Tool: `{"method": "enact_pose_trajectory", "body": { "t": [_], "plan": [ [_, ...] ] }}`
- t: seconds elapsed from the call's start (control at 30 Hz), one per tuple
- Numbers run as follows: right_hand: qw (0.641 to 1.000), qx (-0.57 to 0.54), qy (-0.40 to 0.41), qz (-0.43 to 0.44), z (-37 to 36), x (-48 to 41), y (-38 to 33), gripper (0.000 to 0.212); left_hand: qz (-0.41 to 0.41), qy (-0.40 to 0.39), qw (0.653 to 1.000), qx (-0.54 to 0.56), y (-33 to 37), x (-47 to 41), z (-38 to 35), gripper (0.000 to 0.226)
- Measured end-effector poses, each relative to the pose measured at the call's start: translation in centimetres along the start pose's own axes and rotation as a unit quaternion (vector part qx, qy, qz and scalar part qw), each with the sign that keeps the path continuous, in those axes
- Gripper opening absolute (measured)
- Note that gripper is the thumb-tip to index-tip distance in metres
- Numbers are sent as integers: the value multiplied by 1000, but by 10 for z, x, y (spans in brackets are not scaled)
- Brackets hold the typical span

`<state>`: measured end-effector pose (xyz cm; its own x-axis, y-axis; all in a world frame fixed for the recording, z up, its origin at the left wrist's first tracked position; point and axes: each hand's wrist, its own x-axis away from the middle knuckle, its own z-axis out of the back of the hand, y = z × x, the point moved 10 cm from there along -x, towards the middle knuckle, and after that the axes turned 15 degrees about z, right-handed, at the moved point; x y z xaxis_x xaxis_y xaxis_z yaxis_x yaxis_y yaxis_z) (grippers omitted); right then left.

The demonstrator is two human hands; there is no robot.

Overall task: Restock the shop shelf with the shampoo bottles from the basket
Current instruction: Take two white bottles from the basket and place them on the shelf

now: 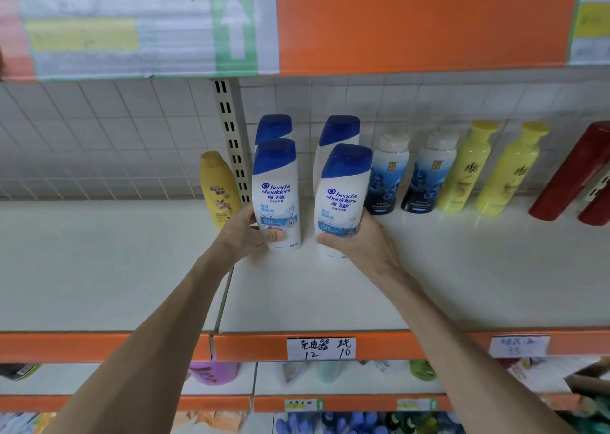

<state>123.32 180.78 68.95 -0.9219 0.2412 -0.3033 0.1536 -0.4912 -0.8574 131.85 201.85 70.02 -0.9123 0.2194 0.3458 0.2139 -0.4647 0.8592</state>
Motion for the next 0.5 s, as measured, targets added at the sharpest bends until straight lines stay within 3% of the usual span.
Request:
{"method": "enact_pose_trajectory", "body": {
  "t": [0.33, 0.5],
  "plan": [
    [994, -76, -75, -16, -4, -11, 4, 59, 6, -1, 1000, -19, -1, -3, 3, 53],
    [993, -100, -67, -19, -7, -12, 7, 56, -12, -3, 1000, -15, 2, 1, 2, 51]
  ]
}}
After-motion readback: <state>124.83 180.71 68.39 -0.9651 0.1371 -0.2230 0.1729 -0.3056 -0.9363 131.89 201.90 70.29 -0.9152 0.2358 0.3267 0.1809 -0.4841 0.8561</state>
